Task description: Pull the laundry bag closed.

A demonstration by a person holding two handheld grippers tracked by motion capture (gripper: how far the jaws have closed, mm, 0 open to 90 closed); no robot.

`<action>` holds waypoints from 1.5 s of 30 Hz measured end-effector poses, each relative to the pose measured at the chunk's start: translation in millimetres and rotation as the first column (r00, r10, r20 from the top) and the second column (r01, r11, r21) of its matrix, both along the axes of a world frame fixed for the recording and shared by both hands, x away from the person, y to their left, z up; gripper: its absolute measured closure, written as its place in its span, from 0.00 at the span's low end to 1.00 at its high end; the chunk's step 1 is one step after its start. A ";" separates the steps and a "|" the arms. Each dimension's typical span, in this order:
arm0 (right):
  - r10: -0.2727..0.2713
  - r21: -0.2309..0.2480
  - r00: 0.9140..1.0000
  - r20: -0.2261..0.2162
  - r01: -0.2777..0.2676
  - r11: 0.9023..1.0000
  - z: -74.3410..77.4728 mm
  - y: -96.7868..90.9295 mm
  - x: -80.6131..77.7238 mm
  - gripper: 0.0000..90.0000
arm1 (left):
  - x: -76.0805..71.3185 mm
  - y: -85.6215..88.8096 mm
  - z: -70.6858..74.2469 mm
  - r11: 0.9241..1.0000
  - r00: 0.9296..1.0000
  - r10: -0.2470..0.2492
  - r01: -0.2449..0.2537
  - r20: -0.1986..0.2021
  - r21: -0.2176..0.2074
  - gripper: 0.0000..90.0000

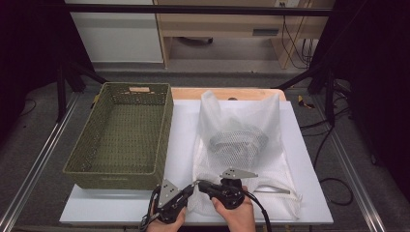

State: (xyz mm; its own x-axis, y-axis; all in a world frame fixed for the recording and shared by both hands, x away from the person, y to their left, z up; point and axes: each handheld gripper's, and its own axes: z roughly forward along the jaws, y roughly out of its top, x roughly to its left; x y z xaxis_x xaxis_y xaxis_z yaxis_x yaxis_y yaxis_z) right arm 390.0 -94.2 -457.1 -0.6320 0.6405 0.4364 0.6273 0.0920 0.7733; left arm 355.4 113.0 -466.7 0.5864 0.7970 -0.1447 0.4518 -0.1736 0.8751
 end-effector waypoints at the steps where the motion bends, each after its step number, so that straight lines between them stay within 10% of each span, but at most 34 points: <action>1: 0.001 0.005 1.000 -0.010 -0.001 1.000 -1.5 -0.5 0.5 0.97 | -0.2 0.2 0.0 1.000 1.000 0.002 -0.002 -0.001 -0.004 1.00; 26: 0.010 0.019 1.000 0.013 -0.010 1.000 10.8 -1.5 -7.0 0.97 | 2.8 -0.2 5.1 0.999 0.999 -0.037 0.037 -0.006 0.016 1.00; 45: -0.022 0.070 0.998 -0.064 0.026 0.997 -4.5 -7.0 -0.7 0.97 | -3.6 -5.1 4.9 0.999 0.999 -0.008 0.006 0.047 0.034 1.00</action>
State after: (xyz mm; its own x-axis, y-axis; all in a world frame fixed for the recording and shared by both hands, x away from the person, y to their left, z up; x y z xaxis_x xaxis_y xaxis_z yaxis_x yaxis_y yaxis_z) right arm 389.2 -101.2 -461.6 -0.5866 0.6211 0.5197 0.6761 0.0224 0.7364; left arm 351.8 107.9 -461.8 0.5976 0.7967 -0.0899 0.4091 -0.2066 0.8888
